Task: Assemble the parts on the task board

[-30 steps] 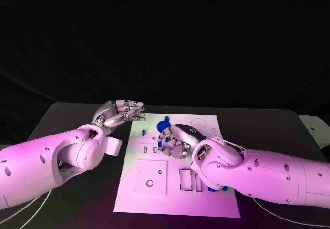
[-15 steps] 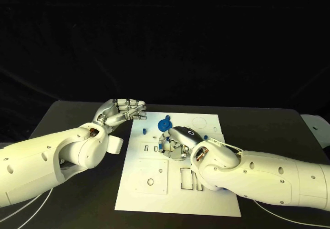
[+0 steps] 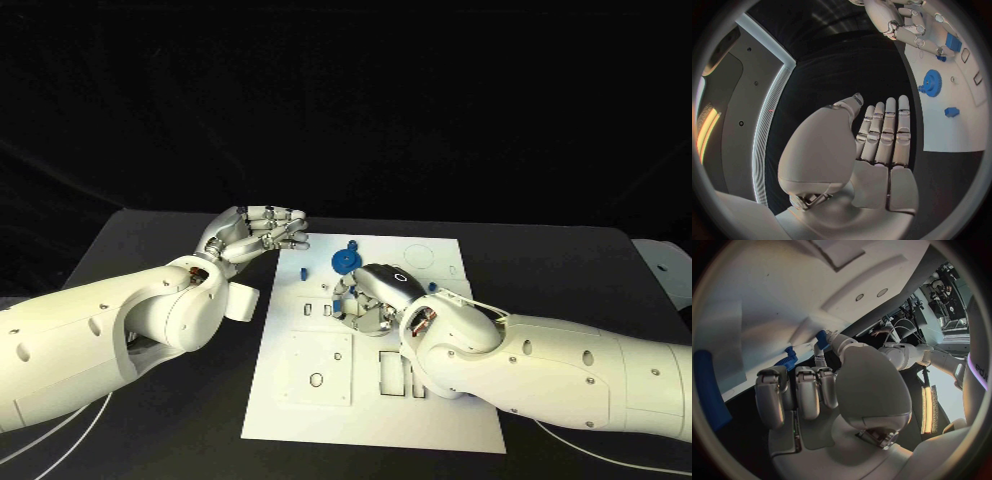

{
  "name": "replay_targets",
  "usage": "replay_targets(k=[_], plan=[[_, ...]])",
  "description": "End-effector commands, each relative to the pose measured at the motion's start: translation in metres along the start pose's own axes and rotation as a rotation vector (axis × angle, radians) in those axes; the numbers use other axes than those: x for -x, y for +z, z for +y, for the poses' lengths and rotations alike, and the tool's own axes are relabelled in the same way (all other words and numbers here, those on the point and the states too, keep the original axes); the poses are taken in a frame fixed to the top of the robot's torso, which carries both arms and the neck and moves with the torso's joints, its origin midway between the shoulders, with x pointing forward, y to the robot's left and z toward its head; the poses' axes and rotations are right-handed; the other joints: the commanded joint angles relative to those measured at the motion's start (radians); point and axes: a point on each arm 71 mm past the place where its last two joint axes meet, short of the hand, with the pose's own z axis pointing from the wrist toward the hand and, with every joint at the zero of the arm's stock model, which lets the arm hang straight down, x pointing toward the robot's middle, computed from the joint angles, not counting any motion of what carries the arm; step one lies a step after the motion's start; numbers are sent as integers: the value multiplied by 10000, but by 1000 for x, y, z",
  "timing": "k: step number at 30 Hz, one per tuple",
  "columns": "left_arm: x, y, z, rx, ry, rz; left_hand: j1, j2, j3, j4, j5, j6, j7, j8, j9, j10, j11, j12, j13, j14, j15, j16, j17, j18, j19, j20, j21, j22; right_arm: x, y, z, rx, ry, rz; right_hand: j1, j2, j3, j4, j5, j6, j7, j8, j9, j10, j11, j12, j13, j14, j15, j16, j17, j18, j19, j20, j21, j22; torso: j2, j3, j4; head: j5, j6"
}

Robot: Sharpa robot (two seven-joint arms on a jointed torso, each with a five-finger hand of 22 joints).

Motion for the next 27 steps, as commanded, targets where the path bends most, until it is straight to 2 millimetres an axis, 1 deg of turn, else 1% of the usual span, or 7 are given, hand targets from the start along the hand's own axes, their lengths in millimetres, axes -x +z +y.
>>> replay_targets(k=[1, 7, 12, 19, 23, 27], plan=[[-3, 0, -1, -63, -62, 207, -87, -1, 17, -40, -23, 10, 121, -35, 10, -8, 55, -36, -1, 27, -2, -32, 16, 125, -67, -4, -39, -11, -5, -1, -2, -56, -248, 317, -48, 21, -11, 57, 35, 71, 31, 27, 162, 614, 15, -72, 2228, 1025, 77, 34, 2635, -143, 1046, 39, 45, 2627, -5, -9, -13, -2, -14], [-3, 0, -1, -58, -63, 209, -87, -1, 17, -40, -23, 10, 121, -35, 10, -8, 55, -36, -1, 27, -2, -32, 16, 125, -67, -4, -39, -11, -5, 0, -3, -72, -285, 371, -69, 8, -13, 64, 28, 46, 42, 19, 159, 610, 25, -76, 2225, 1025, 83, 34, 2635, -143, 1046, 45, 45, 2627, -4, -4, -9, -4, -10], [-2, 0, -1, -54, -58, 199, -87, -1, 17, -40, -23, 10, 121, -35, 10, -8, 55, -36, -1, 27, -2, -32, 16, 125, -67, -4, -39, -11, -6, 0, -3, -47, -298, 401, -129, -60, -23, 72, 6, -48, 85, -20, 142, 581, 59, -109, 2201, 1025, 112, 34, 2635, -143, 1046, 69, 45, 2627, -5, -5, -10, -8, -16], [-2, 0, -1, -48, -55, 194, -97, 4, 20, -38, -23, 11, 122, -37, 11, -8, 55, -36, -1, 28, -2, -38, 24, 124, -68, -3, -39, -14, -5, 0, -2, -19, -302, 335, -260, -234, -65, 101, -15, -266, 212, -124, 94, 503, 169, -195, 2136, 1025, 202, 34, 2635, -143, 1046, 143, 45, 2627, -4, 0, -15, -13, -16], [-2, 0, -1, -42, -54, 192, -97, 4, 20, -38, -23, 11, 122, -37, 11, -8, 55, -36, -1, 28, -2, -38, 24, 124, -68, -3, -39, -14, -5, 0, -2, -10, -294, 286, -358, -340, -109, 141, -28, -454, 303, -216, 50, 428, 251, -277, 2075, 1025, 275, 34, 2635, -143, 1046, 207, 45, 2627, -2, -5, -14, -18, -19], [-2, 0, -1, -38, -53, 191, -97, 4, 20, -38, -23, 11, 122, -37, 11, -8, 55, -36, -1, 28, -2, -38, 24, 124, -68, -3, -39, -14, -5, 0, -2, -14, -292, 266, -452, -363, -148, 208, -166, -528, 347, -251, 30, 404, 296, -301, 2057, 1025, 318, 34, 2635, -143, 1046, 249, 45, 2627, -4, -5, -12, -25, -17]])
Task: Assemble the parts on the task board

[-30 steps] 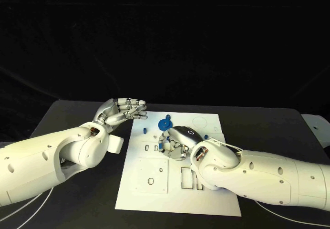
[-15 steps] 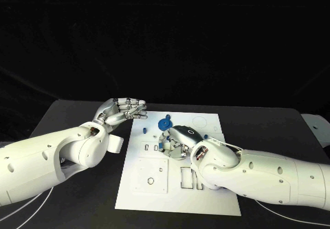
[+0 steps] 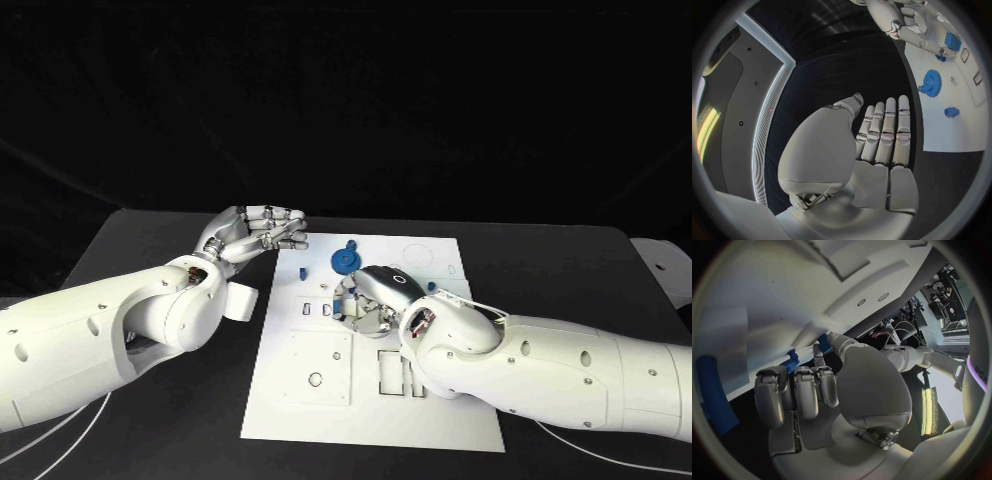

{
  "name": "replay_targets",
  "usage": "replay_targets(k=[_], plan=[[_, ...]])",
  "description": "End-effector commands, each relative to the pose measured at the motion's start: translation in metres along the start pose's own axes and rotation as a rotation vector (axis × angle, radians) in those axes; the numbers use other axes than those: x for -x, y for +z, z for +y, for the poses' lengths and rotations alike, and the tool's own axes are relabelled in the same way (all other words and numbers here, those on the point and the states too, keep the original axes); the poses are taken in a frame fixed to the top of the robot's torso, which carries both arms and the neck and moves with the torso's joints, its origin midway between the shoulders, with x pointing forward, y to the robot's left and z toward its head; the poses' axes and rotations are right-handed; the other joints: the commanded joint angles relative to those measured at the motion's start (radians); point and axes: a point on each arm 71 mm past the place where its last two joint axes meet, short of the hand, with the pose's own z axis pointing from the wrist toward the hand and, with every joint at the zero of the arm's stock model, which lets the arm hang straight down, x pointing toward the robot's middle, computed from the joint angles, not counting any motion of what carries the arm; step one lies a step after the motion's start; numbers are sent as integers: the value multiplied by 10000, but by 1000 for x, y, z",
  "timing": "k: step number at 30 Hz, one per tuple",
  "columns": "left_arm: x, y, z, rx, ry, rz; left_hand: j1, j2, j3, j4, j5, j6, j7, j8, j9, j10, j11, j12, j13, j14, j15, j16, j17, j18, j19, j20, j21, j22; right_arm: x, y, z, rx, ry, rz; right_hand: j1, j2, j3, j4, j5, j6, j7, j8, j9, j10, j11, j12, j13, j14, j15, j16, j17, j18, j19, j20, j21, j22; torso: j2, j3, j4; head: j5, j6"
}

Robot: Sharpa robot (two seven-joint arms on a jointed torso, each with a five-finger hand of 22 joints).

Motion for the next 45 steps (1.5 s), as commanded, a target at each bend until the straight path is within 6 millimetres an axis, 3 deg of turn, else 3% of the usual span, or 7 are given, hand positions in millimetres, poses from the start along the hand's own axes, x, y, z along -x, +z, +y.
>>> replay_targets(k=[1, 18, 26, 34, 40, 44, 45], plan=[[-2, 0, -1, -63, -57, 195, -97, 4, 20, -38, -23, 12, 122, -37, 12, -8, 55, -36, -1, 28, -2, -38, 10, 125, -68, -3, -39, -15, -1, 0, 0, 3, -167, 141, -119, -33, 10, 50, -69, -85, 4, -42, -12, 388, 83, -61, 2037, 1061, 70, 34, 2628, -144, 1046, 109, 45, 2630, 1, -2, -1, -22, -1], [-1, 0, -1, -37, -53, 188, -97, 4, 20, -38, -23, 12, 122, -37, 12, -8, 55, -36, -1, 28, -2, -38, 10, 125, -68, -3, -39, -15, 1, -1, 2, 102, -43, -153, -402, -339, -427, 377, -744, -706, 213, -370, -169, 24, 287, -442, 1741, 1061, 256, 34, 2628, -144, 1046, 303, 45, 2630, 2, -5, 1, -44, 9], [-1, 0, 2, 238, 602, 532, -567, -211, -219, 172, -24, 131, -163, 33, 70, 212, -122, 9, 19, 242, -115, -9, 147, 149, 42, -20, -1, -34, 13, -13, 4, 346, 163, -685, 112, -217, -1879, 995, -869, -1178, 391, -771, -312, -256, 450, -705, 1499, 1061, 405, 34, 2628, -144, 1046, 444, 45, 2630, -11, 0, 14, -50, 2], [-3, 2, 11, 1080, 2046, 1460, -917, -233, -686, 578, -16, 597, -374, 247, 240, 1035, -479, 79, 64, 2254, -702, 1003, 995, 155, 1591, -701, 846, 268, 54, -33, -5, 1028, 1055, -1505, 521, 20, -1992, 962, -617, -1039, 375, -758, -295, -331, 435, -762, 1434, 1059, 398, 32, 2622, -144, 1046, 453, 45, 2630, -74, 3, -32, -10, 48], [-4, 6, 22, 2142, 3529, 2207, -895, -172, -716, 836, -15, 1174, -793, 497, 608, 2323, -1018, 328, 398, 4469, -1376, 3703, 3136, 118, 3290, -1496, 2702, 1238, 87, -51, -31, 428, 2576, -1825, 784, 128, -1832, 927, -70, -769, 297, -603, -234, -344, 364, -767, 1410, 1043, 332, 8, 2564, -120, 994, 398, -36, 2568, -172, 30, -56, 6, 3], [-6, 9, 27, 2893, 4765, 2619, -1554, -81, -1109, 985, -23, 1293, -1007, 633, 1015, 3151, -1274, 1011, 1177, 5047, -1595, 8686, 8025, 66, 3418, -1725, 4093, 2221, 104, -61, -49, -54, 3042, -2045, 788, 137, -1808, 935, 11, -750, 290, -586, -228, -345, 357, -768, 1406, 1040, 324, 4, 2553, -113, 979, 389, -60, 2550, -239, 56, -66, 34, -21], [-6, 10, 27, 3053, 5065, 2700, -1929, 2, -1285, 955, 16, 1316, -1080, 703, 1181, 3399, -1343, 1416, 1581, 5211, -1646, 9923, 9279, -95, 3665, -1768, 5258, 3677, 107, -63, -53, -178, 3128, -2096, 782, 139, -1808, 940, 20, -743, 289, -581, -226, -349, 356, -772, 1402, 1041, 324, 5, 2555, -113, 980, 388, -58, 2552, -259, 62, -65, 32, -23]])
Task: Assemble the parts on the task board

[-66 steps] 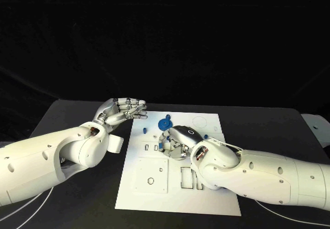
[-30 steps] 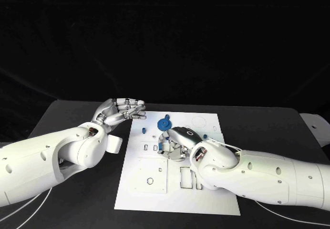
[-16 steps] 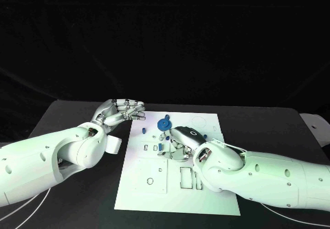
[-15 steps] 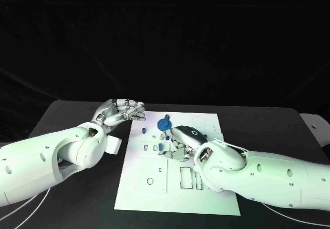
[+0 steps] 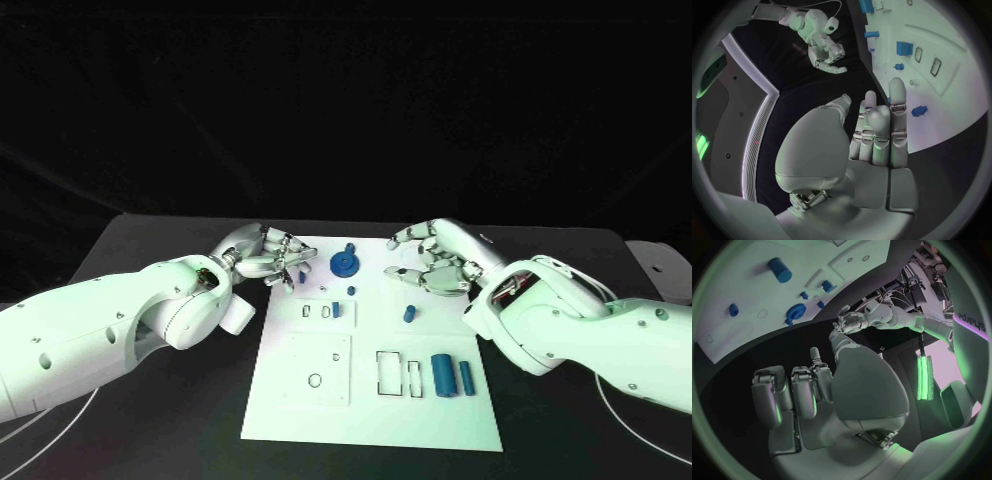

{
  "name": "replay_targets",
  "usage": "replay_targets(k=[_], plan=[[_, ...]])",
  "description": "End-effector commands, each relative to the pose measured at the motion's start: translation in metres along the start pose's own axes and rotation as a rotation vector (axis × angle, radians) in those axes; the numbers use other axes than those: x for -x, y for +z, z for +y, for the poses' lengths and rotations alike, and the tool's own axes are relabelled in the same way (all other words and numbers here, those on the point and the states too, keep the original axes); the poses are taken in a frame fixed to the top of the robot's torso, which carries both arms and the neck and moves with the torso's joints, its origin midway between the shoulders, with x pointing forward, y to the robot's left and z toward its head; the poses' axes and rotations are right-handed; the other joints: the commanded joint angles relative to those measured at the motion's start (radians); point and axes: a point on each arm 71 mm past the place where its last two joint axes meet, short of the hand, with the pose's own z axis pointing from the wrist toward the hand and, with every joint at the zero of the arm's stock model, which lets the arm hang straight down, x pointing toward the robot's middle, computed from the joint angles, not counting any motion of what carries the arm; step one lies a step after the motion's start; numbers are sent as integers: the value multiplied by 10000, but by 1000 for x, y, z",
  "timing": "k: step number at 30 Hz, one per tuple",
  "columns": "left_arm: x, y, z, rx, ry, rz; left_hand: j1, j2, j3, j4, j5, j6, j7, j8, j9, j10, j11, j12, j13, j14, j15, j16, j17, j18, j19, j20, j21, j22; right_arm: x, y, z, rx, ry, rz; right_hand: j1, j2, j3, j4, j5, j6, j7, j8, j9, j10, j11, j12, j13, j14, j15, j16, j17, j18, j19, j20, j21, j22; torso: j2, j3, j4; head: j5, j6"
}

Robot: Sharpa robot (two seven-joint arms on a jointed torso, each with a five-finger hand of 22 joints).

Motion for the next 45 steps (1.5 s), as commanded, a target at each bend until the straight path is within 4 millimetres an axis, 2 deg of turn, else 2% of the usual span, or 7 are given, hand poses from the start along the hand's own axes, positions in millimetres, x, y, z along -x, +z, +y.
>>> replay_targets(k=[1, 3, 8, 10, 14, 25, 45], plan=[[-7, 5, 3, 1516, 2447, 1156, -854, 162, -390, -13, -37, 86, -251, 289, 381, 519, -160, 1008, 944, 618, -176, 2296, 2325, -219, 438, -143, 2042, 2509, 13, -5, -10, -405, 1379, -240, 68, 22, 57, 22, 61, 106, -11, 73, 22, -21, -39, -21, 1407, 1036, -37, -2, 2543, -109, 974, -9, -68, 2548, -101, 40, -1, 6, -37], [-8, 9, 1, 1915, 3166, 1308, -1265, 318, -624, 15, -50, 41, -388, 695, 920, 184, -208, 2340, 2313, 647, -241, 3064, 3130, -361, 422, -204, 3209, 3881, 20, -8, -19, -691, 1484, -351, 64, 23, 65, 24, 90, 122, -15, 86, 27, -23, -45, -23, 1404, 1037, -41, 0, 2548, -109, 974, -13, -68, 2548, -135, 50, 6, 28, -82], [-11, 18, -7, 2850, 4724, 1675, -1346, 522, -870, 77, -37, -382, -492, 1669, 2274, -471, -302, 7615, 7562, 805, -307, 3835, 3987, -579, 437, -219, 4827, 5939, 30, -12, -33, -1156, 1523, -497, 62, 19, 68, 24, 116, 132, -19, 95, 31, -23, -48, -23, 1402, 1035, -44, -5, 2537, -108, 972, -16, -71, 2546, -237, 84, 33, 46, -169], [-12, 22, -11, 3242, 5164, 1795, -1259, 549, -888, 82, -18, -588, -502, 1876, 2653, -663, -344, 8252, 8223, 820, -253, 3901, 4058, -603, 455, -245, 5084, 6279, 32, -13, -37, -1295, 1511, -531, 58, 15, 79, 25, 171, 150, -27, 112, 36, -17, -55, -18, 1405, 1033, -51, -8, 2530, -107, 968, -22, -78, 2541, -269, 92, 42, 30, -177], [-16, 30, -19, 3787, 5728, 2005, -674, 489, -211, 89, -19, -845, -457, 1966, 2929, -1002, -359, 8297, 8331, 764, -308, 3777, 3907, -690, 667, -266, 5315, 6747, 35, -12, -42, -1446, 1406, -577, 68, 6, 113, 17, 300, 155, -35, 128, 42, -26, -66, -28, 1391, 1026, -63, -18, 2505, -101, 956, -35, -98, 2526, -305, 105, 55, 59, -205], [-31, 49, -32, 4542, 7159, 2802, -1521, 343, 641, 82, -27, -1253, -371, 2243, 3549, -1261, -281, 8665, 8654, 1016, -266, 4434, 4734, -907, 1568, -277, 5908, 7899, 37, -12, -51, -1727, 1170, -609, 65, 0, 119, 19, 334, 153, -35, 131, 42, -40, -68, -44, 1377, 1010, -66, -43, 2444, -83, 920, -38, -157, 2482, -370, 132, 57, 100, -310], [-57, 67, -32, 4982, 8012, 3859, -2872, 323, -121, 105, -30, -1338, -407, 2443, 3958, -1217, -298, 9051, 8954, 1053, -273, 4526, 4852, -965, 1750, -290, 6047, 8207, 34, -9, -53, -1860, 1101, -541, 10, -34, 110, 43, 388, 150, -38, 140, 45, -109, -69, -116, 1314, 979, -71, -90, 2333, -47, 841, -45, -283, 2386, -320, 140, 33, 161, -451]])
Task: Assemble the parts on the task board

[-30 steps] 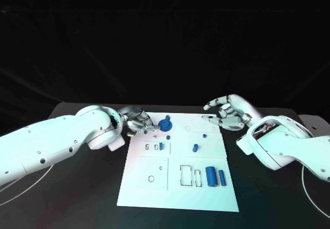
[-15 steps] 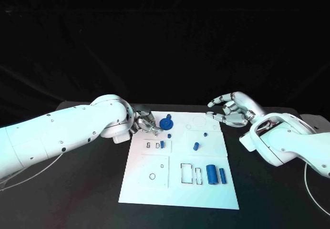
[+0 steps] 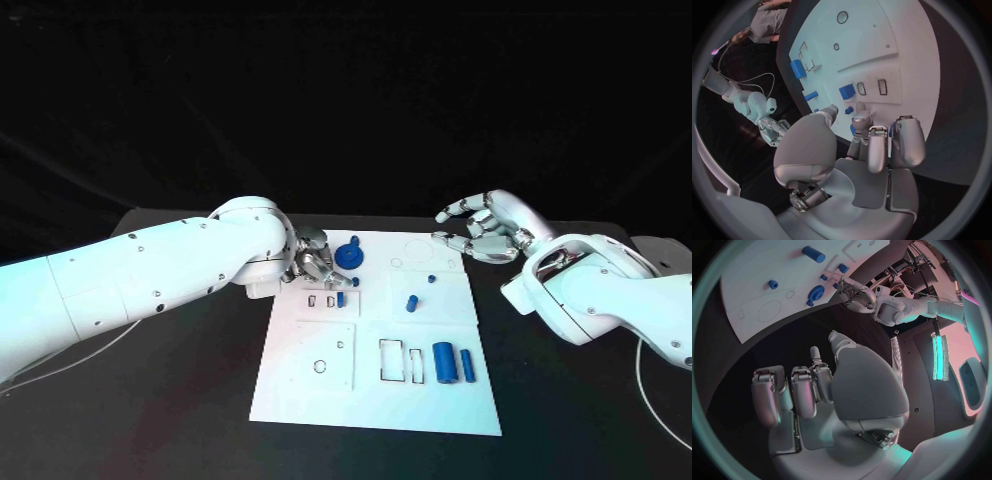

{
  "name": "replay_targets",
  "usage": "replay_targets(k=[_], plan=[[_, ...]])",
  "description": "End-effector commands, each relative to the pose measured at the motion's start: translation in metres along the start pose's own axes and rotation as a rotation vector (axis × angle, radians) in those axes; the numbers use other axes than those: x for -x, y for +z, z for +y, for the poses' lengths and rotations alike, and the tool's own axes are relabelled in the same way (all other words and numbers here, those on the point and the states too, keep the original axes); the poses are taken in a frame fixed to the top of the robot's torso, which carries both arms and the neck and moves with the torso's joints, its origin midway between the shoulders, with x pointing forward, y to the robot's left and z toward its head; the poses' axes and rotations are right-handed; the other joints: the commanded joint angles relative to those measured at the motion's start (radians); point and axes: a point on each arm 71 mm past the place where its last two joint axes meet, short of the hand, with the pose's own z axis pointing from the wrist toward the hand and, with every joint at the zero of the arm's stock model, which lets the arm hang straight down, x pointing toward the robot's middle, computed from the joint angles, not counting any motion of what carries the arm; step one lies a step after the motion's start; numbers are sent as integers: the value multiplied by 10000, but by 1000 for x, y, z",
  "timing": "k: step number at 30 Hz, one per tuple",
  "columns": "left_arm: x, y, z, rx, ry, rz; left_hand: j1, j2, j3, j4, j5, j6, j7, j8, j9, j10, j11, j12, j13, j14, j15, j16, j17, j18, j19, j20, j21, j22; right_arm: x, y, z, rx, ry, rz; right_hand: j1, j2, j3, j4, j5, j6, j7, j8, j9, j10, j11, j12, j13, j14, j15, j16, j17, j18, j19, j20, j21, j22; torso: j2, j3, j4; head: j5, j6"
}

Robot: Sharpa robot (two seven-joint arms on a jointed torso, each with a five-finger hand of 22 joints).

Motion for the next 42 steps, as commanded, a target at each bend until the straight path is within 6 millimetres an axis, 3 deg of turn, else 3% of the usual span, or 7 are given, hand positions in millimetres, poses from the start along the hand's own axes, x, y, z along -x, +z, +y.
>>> replay_targets(k=[1, 21, 42], plan=[[-3, 1, -2, 127, 328, 338, -119, 19, -72, 11, -24, -83, -22, 41, 17, 15, -22, 51, 4, 1041, -34, 35, 2629, -112, 75, 4, 54, 48, -2, 0, 0, 2, -69, 139, 3, -38, 26, 20, 54, 45, -7, 63, 10, -63, -3, -88, 1300, 977, -71, -57, 2326, -39, 825, -45, -60, 2363, 5, 9, -2, 9, -31], [-8, 5, -9, 83, 534, 773, 306, 226, 31, -44, -16, -146, -30, 75, 137, 29, -32, 145, 74, 1041, -40, 35, 2629, -135, 113, 0, 124, 191, -5, 2, 1, 6, -57, 208, -24, -31, 32, 31, 64, 40, -9, 67, 11, -65, -3, -90, 1298, 977, -73, -56, 2330, -38, 822, -48, -66, 2360, -7, -2, 15, -73, -154], [-10, 6, -11, -21, 323, 970, 997, 353, 764, -72, -15, -169, -42, 48, 247, -9, -47, 154, 53, 1041, -47, 35, 2629, -148, 120, 3, 181, 298, -6, 3, 1, -58, -57, 259, -38, -12, 47, 34, 78, 47, -12, 76, 14, -49, -8, -74, 1310, 986, -75, -43, 2360, -48, 844, -51, -32, 2386, 8, 2, 14, -67, -197]])
